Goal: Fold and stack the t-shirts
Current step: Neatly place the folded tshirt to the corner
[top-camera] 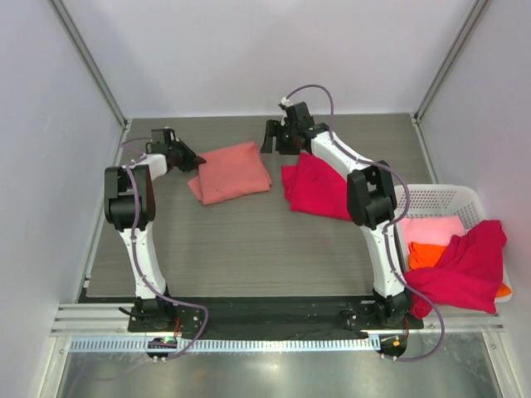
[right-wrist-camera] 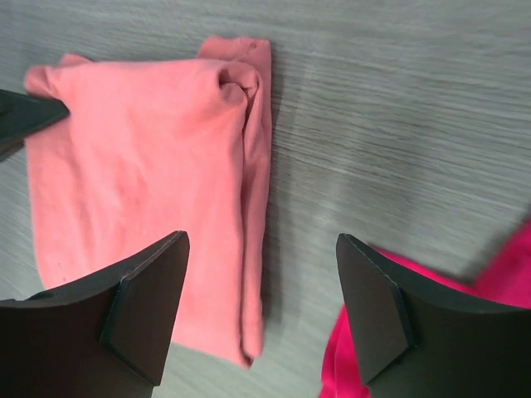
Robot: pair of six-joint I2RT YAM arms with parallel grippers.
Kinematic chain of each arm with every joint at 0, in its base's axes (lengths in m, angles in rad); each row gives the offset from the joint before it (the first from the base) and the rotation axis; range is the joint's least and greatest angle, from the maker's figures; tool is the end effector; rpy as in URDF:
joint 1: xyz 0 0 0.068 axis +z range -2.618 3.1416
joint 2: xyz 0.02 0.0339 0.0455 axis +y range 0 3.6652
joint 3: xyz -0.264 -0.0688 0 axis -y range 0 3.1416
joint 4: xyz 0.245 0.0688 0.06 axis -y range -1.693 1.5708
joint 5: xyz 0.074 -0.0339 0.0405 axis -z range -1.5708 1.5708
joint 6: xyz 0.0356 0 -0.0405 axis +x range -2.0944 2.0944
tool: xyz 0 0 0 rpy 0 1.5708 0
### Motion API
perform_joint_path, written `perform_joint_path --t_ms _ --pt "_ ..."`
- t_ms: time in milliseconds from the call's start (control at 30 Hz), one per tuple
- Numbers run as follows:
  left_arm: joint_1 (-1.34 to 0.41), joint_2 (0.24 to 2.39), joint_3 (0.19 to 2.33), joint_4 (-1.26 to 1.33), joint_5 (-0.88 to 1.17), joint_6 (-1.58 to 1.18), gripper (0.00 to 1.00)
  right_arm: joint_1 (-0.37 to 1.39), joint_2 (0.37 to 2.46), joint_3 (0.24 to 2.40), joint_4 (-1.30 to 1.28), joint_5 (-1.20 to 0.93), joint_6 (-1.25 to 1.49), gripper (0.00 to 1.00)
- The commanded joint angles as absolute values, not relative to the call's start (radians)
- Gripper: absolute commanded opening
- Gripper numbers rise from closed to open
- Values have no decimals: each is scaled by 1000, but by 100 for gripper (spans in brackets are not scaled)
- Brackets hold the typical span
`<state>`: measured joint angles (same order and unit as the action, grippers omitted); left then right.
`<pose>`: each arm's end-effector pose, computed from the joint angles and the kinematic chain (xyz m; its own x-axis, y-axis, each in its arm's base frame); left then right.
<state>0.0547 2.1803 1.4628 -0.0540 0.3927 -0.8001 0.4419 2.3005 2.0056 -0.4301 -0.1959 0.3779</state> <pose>0.4718 0.0122 0.1396 -0.6453 -0.6991 -0.3080 -0.3438 0.6257 -0.7002 0.4756 0.2327 0.2243 -0.7605 0.0406 -0.6481 -0.2911 0.8708 0.3961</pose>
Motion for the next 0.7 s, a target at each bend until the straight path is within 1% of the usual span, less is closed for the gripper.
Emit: perform_joint_path --t_ms 0,300,500,567,600,633,667 --pt "54 2194 1511 -48 428 -796 0 448 2354 2086 -365 -323 394 77" --pt "52 2187 1496 -35 426 -787 0 446 2583 2249 -308 -371 483 77" --pt "54 2203 1502 -38 420 -785 0 442 2723 2404 -266 -310 571 71" --pt "54 2207 1506 -43 417 -781 0 440 2779 2468 -255 -328 593 61" --pt "54 2207 1509 -43 417 -781 0 440 2792 2483 -247 -333 603 54" --pt "54 2209 1511 -44 419 -782 0 440 2809 2496 -235 -348 609 36" --pt "51 2210 1514 -43 420 -784 0 440 2812 2493 -221 -371 618 26"
